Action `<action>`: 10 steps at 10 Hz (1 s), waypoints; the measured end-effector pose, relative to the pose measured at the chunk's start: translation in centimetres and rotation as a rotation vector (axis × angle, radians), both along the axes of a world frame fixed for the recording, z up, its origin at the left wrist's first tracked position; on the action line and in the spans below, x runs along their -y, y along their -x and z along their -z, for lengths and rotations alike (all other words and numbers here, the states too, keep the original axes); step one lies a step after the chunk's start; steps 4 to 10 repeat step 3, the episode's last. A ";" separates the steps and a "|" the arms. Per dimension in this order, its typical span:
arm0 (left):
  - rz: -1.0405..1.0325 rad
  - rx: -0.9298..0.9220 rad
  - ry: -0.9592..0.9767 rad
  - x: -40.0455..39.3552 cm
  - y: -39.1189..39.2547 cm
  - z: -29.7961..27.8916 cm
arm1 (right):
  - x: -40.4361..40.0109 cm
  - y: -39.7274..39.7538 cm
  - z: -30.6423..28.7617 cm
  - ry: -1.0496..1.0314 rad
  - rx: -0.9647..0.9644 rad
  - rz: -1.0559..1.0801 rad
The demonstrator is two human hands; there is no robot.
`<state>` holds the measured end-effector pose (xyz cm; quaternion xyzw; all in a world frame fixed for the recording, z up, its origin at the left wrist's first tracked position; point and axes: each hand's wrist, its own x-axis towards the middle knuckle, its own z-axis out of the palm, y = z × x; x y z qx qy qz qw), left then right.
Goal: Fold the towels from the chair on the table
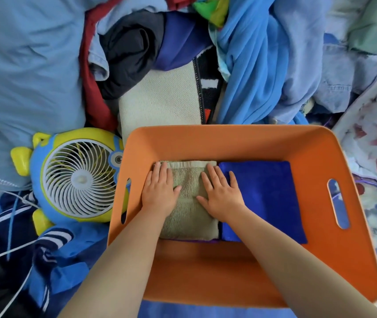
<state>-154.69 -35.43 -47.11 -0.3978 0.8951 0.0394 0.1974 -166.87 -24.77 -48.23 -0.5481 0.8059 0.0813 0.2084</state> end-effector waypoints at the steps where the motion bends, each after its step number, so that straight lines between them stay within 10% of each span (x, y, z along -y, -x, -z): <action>1: -0.019 0.000 -0.047 -0.2 0.8 -1.4 | -0.2 0.4 -1.5 -0.041 0.038 0.005; 10: 0.090 -0.134 -0.083 -3.4 1.1 -5.6 | -2.9 0.8 -6.5 0.041 0.208 0.092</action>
